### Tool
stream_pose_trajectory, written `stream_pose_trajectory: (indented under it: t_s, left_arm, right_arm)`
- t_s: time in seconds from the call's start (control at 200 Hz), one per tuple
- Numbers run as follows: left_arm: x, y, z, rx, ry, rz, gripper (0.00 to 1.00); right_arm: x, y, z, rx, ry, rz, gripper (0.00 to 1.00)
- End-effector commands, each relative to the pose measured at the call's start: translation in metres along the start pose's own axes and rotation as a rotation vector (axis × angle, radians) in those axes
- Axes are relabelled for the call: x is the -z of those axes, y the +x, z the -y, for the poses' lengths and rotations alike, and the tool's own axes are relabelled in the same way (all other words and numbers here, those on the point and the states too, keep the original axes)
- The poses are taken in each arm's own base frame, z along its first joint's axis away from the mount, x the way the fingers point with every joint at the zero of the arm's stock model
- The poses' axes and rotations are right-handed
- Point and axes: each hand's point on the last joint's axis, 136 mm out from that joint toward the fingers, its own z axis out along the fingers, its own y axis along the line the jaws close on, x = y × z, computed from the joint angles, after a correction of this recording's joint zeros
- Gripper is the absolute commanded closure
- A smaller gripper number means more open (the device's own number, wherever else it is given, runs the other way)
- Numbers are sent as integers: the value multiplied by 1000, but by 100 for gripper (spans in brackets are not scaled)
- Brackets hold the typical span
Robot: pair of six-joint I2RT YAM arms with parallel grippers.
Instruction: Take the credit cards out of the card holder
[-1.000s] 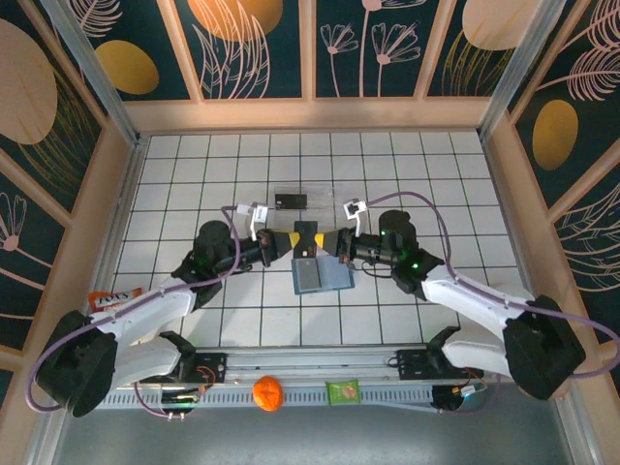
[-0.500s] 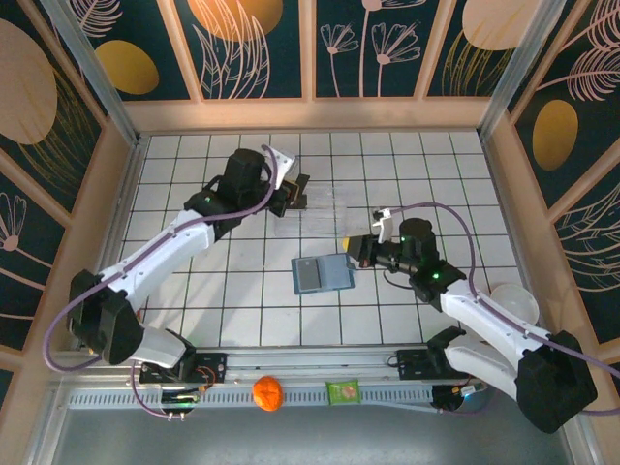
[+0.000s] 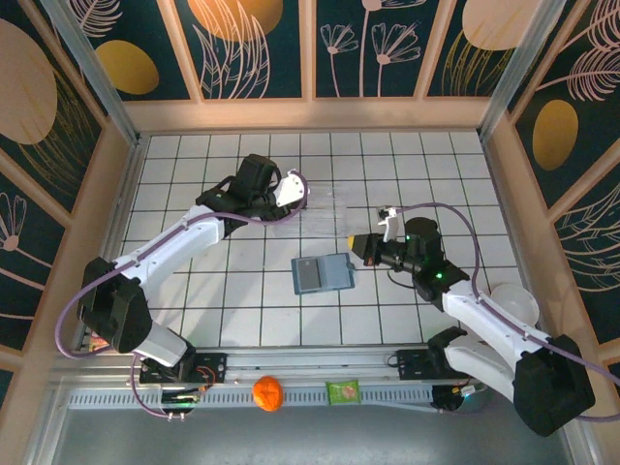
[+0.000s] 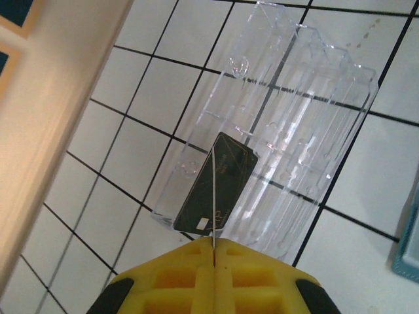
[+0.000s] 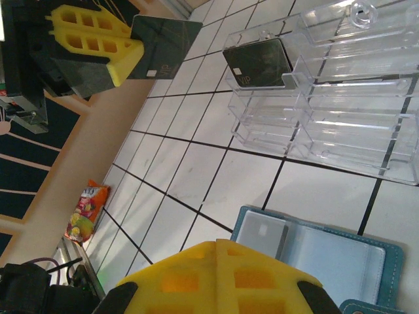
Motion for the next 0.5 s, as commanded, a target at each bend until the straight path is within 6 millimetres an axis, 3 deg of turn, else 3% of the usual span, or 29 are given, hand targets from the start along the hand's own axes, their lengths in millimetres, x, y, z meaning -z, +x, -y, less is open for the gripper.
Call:
stream_pose_trajectory:
  t_s: [0.0,0.475,0.495]
  left_arm:
    - [-6,7,-1,-148,4,-58,100]
    - [-33,-4,7,-245,138,-61,100]
    - [-43,2,12,-245,160,-80,100]
  right_arm:
    - [-1,-3,1,-10,-1,0,99]
    - [-6,-6,7,-32,29,-11,100]
    - [-6,-6,8,-34,33,-12,100]
